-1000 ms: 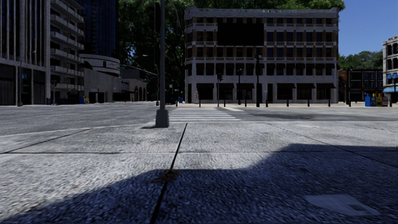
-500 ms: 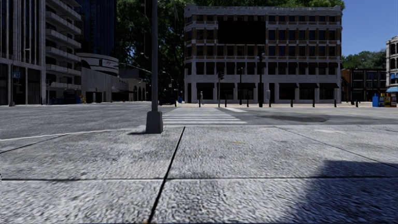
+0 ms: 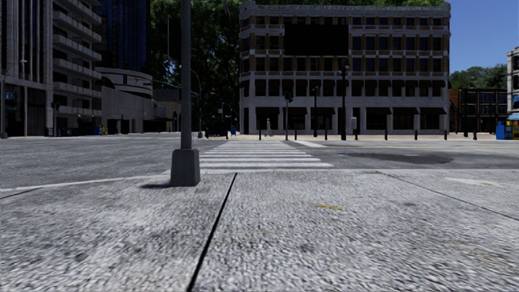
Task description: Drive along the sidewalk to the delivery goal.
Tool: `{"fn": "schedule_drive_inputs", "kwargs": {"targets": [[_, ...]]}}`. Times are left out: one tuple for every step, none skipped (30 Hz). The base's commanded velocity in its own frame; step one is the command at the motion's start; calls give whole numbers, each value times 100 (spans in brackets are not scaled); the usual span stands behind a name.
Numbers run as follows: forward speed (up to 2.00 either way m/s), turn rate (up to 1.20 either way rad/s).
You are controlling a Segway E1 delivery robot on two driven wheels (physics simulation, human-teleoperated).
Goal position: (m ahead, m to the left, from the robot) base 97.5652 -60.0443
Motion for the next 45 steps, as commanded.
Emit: {"fn": "schedule_drive_inputs", "kwargs": {"targets": [[200, 0], [200, 0], [200, 0], [200, 0], [200, 0], [200, 0], [200, 0], [200, 0], [200, 0], [200, 0], [200, 0], [200, 0], [200, 0], [200, 0], [200, 0], [200, 0], [200, 0], [200, 0], [200, 0], [200, 0], [200, 0], [200, 0], [200, 0], [200, 0], [200, 0], [200, 2], [200, 4], [200, 6], [200, 6], [200, 7], [200, 9], [200, 13], [200, 13], [200, 16], [200, 20], [200, 24], [200, 24], [200, 25], [200, 26], [200, 26], [200, 26], [200, 26], [200, 26], [200, 26], [200, 26]]}}
